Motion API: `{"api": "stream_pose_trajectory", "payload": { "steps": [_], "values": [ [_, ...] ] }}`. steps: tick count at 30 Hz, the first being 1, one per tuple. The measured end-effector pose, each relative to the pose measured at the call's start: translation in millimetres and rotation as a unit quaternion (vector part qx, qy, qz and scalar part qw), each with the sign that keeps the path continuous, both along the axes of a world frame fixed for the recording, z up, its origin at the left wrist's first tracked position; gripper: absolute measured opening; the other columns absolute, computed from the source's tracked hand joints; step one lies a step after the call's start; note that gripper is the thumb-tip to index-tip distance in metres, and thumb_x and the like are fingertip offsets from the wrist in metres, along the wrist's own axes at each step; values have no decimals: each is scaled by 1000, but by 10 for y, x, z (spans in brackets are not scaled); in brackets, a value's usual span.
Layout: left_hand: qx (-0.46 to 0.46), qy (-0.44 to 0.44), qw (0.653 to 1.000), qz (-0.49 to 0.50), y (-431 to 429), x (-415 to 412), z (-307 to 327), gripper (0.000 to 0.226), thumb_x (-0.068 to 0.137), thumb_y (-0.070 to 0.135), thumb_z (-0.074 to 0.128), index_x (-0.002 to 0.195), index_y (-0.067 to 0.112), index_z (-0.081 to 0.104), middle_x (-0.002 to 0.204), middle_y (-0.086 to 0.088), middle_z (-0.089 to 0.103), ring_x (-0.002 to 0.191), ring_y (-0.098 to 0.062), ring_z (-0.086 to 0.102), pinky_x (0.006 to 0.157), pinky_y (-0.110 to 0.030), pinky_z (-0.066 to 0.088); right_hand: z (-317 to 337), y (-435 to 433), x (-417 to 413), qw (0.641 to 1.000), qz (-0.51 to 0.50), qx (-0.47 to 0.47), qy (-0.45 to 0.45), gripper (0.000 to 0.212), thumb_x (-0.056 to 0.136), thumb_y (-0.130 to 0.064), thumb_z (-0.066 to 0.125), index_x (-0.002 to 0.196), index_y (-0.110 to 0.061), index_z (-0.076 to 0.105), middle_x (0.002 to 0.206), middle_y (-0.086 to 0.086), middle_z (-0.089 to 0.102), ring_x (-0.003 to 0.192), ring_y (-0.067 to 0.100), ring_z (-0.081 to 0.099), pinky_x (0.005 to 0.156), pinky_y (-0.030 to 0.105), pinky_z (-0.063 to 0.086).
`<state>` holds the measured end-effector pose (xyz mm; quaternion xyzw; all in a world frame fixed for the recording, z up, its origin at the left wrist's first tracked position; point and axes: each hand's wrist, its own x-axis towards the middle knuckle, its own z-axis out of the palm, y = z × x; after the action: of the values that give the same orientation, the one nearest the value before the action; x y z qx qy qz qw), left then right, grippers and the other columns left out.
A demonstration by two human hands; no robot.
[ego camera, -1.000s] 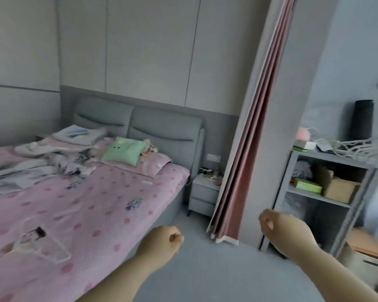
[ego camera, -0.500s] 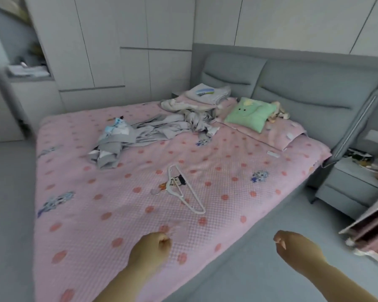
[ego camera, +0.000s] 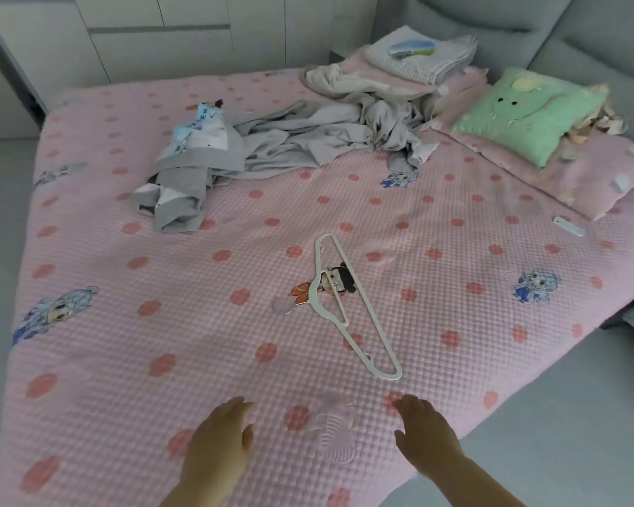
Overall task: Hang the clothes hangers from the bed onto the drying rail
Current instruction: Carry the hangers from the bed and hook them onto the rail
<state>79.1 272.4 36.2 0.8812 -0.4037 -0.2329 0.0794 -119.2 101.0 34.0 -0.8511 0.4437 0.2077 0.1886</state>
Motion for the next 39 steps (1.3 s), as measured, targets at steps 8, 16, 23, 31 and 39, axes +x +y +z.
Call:
{"api": "stream_pose_trajectory", "payload": {
  "steps": [8,16,23,31,39],
  "values": [
    [51,-40,997,-44,-93,572,-723,53,93,31,34,142,11,29,148,-2,25,135,-23,39,104,-33,38,-636,-422,747,999,-27,-25,-3,57,95,-11,35,146,-19,10,150,1,25,140,17,22,116,30,17],
    [107,-36,989,-92,93,667,-1198,46,82,48,27,110,16,45,101,-10,72,110,-23,39,102,-30,24,-802,-518,845,996,-65,-52,20,56,98,-17,36,145,-17,7,137,5,35,119,22,48,96,30,43],
    [125,44,990,-58,-137,791,-797,57,97,39,32,146,19,12,156,-2,10,144,-15,16,114,-28,21,-330,-434,823,998,-59,-24,13,29,98,-35,31,115,-17,44,61,-13,39,72,16,58,70,26,47],
    [-58,151,983,-84,-778,515,459,35,98,27,37,129,17,49,135,5,52,124,-11,49,99,-20,36,983,-197,273,951,-252,-60,-167,37,95,-45,33,107,-16,54,64,-6,50,70,18,50,59,24,38],
    [-172,469,856,-135,-1494,-1098,2060,27,95,33,41,99,10,54,90,-1,63,74,-9,61,57,-14,48,1958,678,-679,888,-345,-157,-261,29,95,-42,36,111,-21,49,54,-4,43,51,7,40,48,19,29]
  ]
}}
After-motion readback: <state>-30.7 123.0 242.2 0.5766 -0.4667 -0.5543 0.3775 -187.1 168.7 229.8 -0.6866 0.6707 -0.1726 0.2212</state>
